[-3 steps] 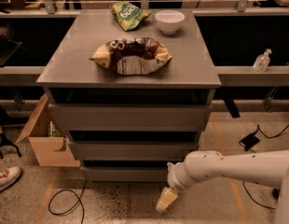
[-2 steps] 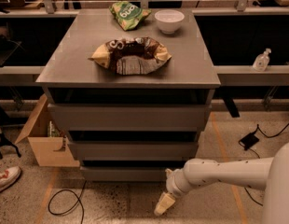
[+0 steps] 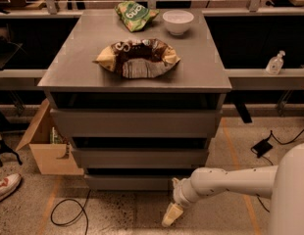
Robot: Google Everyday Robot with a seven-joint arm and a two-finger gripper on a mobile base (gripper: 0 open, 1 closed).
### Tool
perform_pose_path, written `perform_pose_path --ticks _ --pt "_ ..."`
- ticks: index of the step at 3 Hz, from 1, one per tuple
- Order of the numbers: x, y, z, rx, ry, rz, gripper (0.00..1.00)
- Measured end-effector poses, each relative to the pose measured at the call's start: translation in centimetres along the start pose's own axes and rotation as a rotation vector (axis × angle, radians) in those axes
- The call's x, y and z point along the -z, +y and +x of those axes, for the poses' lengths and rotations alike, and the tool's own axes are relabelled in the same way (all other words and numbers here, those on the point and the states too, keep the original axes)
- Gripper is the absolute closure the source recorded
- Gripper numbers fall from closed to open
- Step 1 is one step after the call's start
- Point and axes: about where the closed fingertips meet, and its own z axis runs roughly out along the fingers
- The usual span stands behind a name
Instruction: Open bottom drawer
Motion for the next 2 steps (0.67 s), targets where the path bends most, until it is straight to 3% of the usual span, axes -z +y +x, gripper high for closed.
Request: perform_pose_path --ticks 2 --pt "-3.5 -1.0 1.0 0.103 0.011 0.02 0.0"
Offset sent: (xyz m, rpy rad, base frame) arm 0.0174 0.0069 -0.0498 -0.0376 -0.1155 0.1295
